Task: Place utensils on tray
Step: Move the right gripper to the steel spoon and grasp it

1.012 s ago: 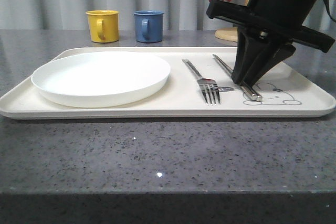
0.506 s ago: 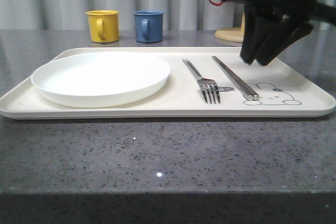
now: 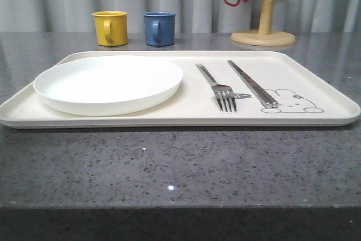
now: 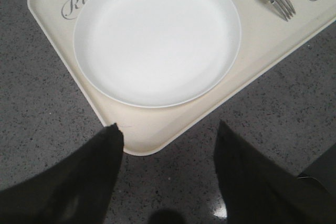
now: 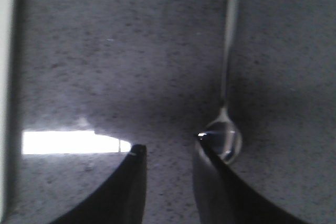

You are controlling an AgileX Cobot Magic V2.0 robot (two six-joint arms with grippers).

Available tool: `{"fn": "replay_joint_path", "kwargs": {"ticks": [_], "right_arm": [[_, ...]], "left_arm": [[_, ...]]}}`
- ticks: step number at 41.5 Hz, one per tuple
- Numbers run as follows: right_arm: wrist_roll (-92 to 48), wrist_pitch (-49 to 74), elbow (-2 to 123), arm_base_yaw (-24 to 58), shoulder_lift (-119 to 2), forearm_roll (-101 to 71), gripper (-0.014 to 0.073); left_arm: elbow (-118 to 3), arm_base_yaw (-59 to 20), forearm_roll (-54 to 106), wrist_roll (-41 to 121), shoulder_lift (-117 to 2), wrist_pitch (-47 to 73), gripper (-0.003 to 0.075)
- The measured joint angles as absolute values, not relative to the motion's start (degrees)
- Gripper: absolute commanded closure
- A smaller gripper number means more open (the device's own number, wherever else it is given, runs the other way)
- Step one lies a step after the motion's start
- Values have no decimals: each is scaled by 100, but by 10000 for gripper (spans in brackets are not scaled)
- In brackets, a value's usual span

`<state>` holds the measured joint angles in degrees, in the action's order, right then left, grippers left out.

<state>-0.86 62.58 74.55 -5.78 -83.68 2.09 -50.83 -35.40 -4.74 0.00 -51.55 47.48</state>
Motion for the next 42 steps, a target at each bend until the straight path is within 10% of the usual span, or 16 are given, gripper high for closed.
{"fn": "replay_joint_path", "kwargs": {"ticks": [33, 42], "right_arm": [[-144, 5297, 7455, -1183, -9818, 221, 340], [-144, 5277, 7455, -1183, -9833, 130, 573]], "left_arm": [[-5083, -3540, -474, 0, -5155, 4748, 334], [-5083, -3540, -474, 0, -5155, 4748, 334]]}}
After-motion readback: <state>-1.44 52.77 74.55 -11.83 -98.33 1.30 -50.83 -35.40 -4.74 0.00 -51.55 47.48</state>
